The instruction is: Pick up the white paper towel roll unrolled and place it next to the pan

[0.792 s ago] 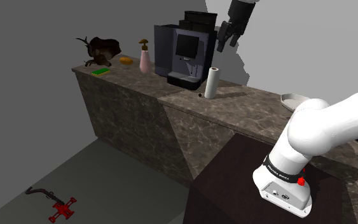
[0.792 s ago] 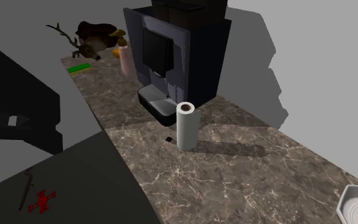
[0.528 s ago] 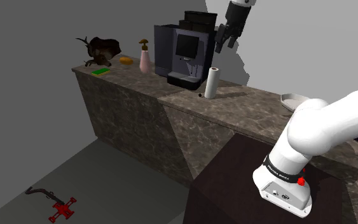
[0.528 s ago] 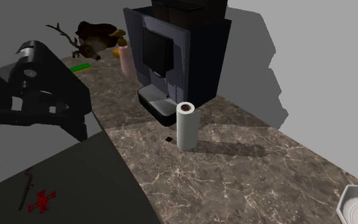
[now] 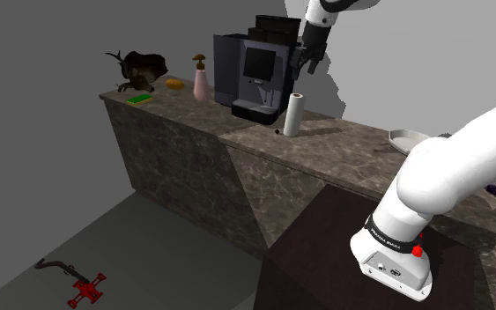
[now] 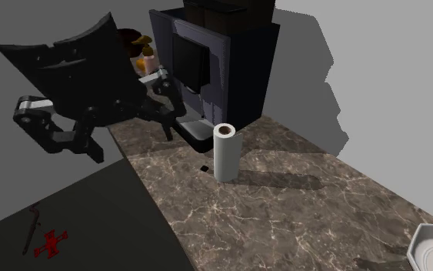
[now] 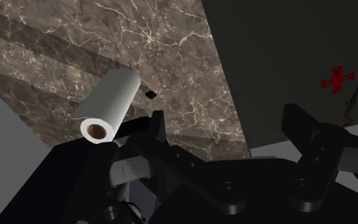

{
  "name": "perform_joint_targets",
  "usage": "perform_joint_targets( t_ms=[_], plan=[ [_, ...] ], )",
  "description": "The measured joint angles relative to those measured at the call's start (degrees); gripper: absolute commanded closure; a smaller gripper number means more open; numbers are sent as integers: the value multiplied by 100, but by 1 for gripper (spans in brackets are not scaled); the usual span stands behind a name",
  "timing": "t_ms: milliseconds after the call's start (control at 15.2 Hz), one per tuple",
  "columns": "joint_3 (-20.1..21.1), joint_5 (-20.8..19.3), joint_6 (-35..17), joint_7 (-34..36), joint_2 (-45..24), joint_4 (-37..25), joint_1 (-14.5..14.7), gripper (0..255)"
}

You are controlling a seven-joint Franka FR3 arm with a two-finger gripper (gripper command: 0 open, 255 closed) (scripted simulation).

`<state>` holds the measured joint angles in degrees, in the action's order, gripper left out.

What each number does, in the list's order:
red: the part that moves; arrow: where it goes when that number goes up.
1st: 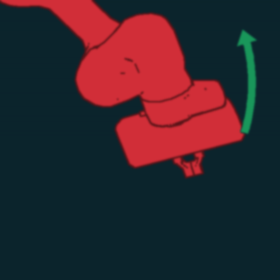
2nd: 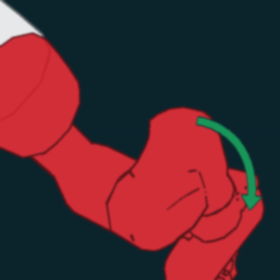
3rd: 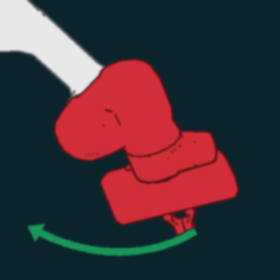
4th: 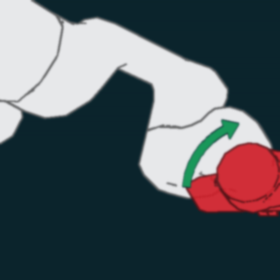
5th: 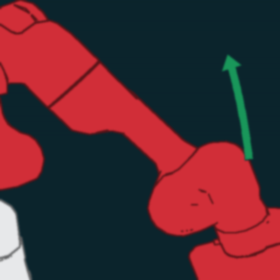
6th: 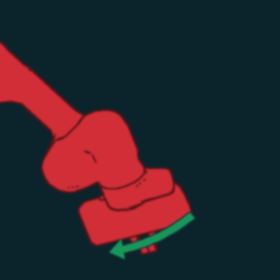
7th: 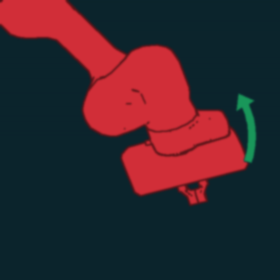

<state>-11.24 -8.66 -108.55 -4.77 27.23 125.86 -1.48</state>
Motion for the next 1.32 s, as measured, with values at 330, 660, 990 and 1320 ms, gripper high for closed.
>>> perform_joint_targets(
  t_ms=[330, 660, 990, 1320],
  plan=[
    [-430, 84, -343, -417, -841, -399, -90, 0],
    [-804, 350, -694, -861, -1865, -931, -177, 0],
    [-1115, 785, -852, -1423, -2950, -1672, -377, 0],
    [-1243, 1309, -812, -1925, -4135, -2668, -720, 0]
  ],
)
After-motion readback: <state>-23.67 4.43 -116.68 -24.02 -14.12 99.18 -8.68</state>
